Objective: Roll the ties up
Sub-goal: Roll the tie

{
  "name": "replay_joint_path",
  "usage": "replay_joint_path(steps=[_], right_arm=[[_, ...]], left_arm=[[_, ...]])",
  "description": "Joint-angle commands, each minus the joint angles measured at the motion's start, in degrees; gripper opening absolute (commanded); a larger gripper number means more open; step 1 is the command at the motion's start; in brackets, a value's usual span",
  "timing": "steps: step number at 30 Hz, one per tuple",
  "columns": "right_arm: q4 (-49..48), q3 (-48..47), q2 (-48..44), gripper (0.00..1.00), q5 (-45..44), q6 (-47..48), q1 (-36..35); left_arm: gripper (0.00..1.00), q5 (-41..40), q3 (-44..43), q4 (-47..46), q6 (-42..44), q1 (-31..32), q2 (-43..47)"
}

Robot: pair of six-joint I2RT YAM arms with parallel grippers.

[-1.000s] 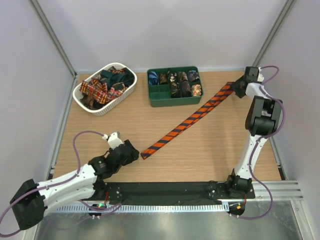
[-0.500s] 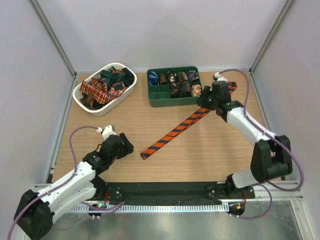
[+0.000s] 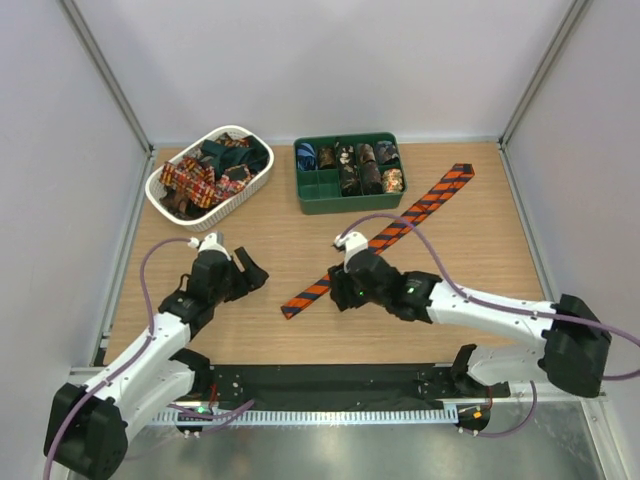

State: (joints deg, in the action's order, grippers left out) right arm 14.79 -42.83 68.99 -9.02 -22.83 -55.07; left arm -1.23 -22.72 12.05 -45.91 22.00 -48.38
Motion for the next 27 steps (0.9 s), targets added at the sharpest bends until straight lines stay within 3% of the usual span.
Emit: replay_joint_path(steps=[1, 5, 11, 18, 27], right_arm=[[-0.02, -4.45, 4.91, 0.57, -10.47, -0.03, -7.32], [2.69, -11.65, 15.44, 0.6, -16.2, 0.59, -16.01], [6.12, -23.51, 29.15, 0.67, -20.16, 1.91, -21.65], [11.75, -36.96, 41.38, 0.61, -22.88, 2.09, -23.42], [17.02, -42.24, 47.63, 0.64, -29.81, 0.51, -23.33]], left_arm=[[0.73, 3.35, -0.14, -2.65, 0.3, -0.99, 0.48], [0.76, 2.73, 0.57, -0.47, -1.11, -3.27, 3.11], [0.79, 7.73, 1.27, -0.01, -3.65, -11.97, 5.92], [0.81, 13.89, 2.59, -0.28, -5.86, -19.36, 7.6], [0.81, 13.98, 3.21, -1.51, -6.03, -19.63, 7.42]])
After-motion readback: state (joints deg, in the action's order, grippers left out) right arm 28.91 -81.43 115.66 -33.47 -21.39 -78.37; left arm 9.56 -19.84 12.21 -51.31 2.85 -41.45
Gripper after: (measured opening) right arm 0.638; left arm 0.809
